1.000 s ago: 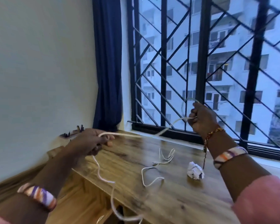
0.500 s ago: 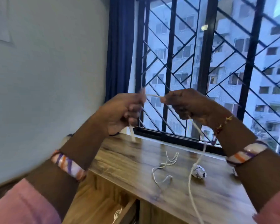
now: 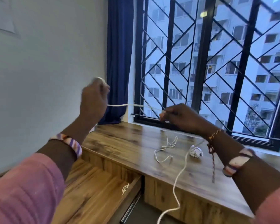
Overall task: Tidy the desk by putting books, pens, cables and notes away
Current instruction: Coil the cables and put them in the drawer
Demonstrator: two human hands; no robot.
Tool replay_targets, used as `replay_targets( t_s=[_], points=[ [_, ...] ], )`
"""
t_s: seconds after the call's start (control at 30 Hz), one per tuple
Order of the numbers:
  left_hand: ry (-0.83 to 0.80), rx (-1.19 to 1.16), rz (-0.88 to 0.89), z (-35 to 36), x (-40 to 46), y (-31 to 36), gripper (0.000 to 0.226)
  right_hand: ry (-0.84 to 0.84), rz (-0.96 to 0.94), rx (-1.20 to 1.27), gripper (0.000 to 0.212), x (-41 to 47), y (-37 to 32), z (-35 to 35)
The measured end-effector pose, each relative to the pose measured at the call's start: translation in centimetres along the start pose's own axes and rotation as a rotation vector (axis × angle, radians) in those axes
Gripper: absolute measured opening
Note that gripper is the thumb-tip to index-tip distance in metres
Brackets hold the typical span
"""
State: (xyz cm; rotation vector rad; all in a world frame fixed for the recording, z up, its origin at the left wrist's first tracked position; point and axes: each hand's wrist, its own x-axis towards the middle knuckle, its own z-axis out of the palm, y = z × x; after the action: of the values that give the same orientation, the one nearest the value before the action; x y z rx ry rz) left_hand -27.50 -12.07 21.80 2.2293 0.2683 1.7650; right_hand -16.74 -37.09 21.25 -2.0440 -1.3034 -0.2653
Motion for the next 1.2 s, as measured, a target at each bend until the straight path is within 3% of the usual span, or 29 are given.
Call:
replay_targets(
  t_s=[0.03, 0.1, 0.17, 0.23, 0.3, 0.33, 0.43, 0.5, 0.57, 0.6, 0.67, 0.7, 0.77, 0.8, 0.83, 0.93, 1.0, 1.1, 1.2],
  points=[
    [-0.215, 0.207, 0.158, -0.1, -0.6, 0.3, 0.011, 0.093, -0.008, -0.075, 0.026, 0.5, 0.0, -0.6],
    [-0.635, 0.260, 0.166, -0.6, -1.7, 2.5, 0.016, 0.275, 0.015, -0.144, 0.022, 1.4, 0.5, -2.2],
    [-0.929, -0.077, -0.035, -1.2, -2.6, 5.1, 0.025, 0.392, 0.020, -0.222, 0.029, 2.0, 1.0, -3.7],
    [-1.041, -0.585, -0.311, -1.8, -3.1, 7.5, 0.033, 0.436, 0.040, -0.268, 0.040, 2.5, 1.5, -4.8],
    [-0.962, -1.124, -0.500, -2.2, -2.6, 8.9, 0.038, 0.419, 0.058, -0.242, 0.049, 2.9, 1.7, -5.0],
    [-0.846, -1.367, -0.558, -2.0, -1.9, 9.1, 0.039, 0.390, 0.072, -0.212, 0.052, 3.1, 1.9, -4.7],
    [-0.308, -1.874, -0.774, -0.4, 0.7, 8.8, 0.052, 0.281, 0.066, -0.208, 0.047, 3.2, 2.8, -2.6],
    [0.077, -1.918, -0.959, 1.5, 1.9, 7.7, 0.048, 0.225, 0.022, -0.206, 0.035, 3.0, 3.5, -1.6],
    [0.361, -1.724, -1.052, 4.2, 2.2, 6.8, 0.034, 0.134, -0.036, -0.170, 0.021, 2.9, 3.9, -1.4],
    [0.419, -1.555, -1.029, 5.6, 1.9, 6.5, 0.030, 0.087, -0.066, -0.173, 0.018, 2.9, 4.1, -1.4],
    [0.372, -1.055, -0.806, 8.6, 0.8, 6.0, 0.026, 0.051, -0.116, -0.214, 0.016, 3.0, 4.8, -2.2],
    [0.282, -0.768, -0.587, 10.1, 0.0, 6.0, 0.023, 0.064, -0.119, -0.225, 0.016, 3.2, 5.4, -3.0],
    [-0.029, -0.188, -0.116, 12.5, -1.4, 5.7, 0.015, 0.147, -0.095, -0.229, 0.014, 3.8, 7.0, -5.0],
    [-0.215, 0.018, 0.024, 13.7, -1.8, 6.1, 0.016, 0.202, -0.077, -0.232, 0.013, 4.1, 8.1, -6.3],
    [-0.390, 0.079, 0.073, 14.7, -2.0, 6.7, 0.020, 0.256, -0.071, -0.242, 0.013, 4.3, 9.2, -7.6],
    [-0.846, -0.403, -0.147, 16.5, -1.6, 10.8, 0.047, 0.343, -0.081, -0.262, 0.020, 5.1, 12.7, -11.2],
    [-0.991, -0.766, -0.292, 17.2, -0.8, 13.5, 0.049, 0.366, -0.093, -0.212, 0.029, 5.9, 14.9, -12.7],
    [-0.901, -1.332, -0.401, 18.6, 0.6, 16.3, 0.030, 0.349, -0.111, -0.109, 0.031, 7.0, 17.3, -13.5],
    [-0.483, -1.787, -0.604, 20.6, 2.3, 18.0, 0.043, 0.247, -0.087, -0.040, 0.026, 7.9, 18.5, -12.9]
  ],
)
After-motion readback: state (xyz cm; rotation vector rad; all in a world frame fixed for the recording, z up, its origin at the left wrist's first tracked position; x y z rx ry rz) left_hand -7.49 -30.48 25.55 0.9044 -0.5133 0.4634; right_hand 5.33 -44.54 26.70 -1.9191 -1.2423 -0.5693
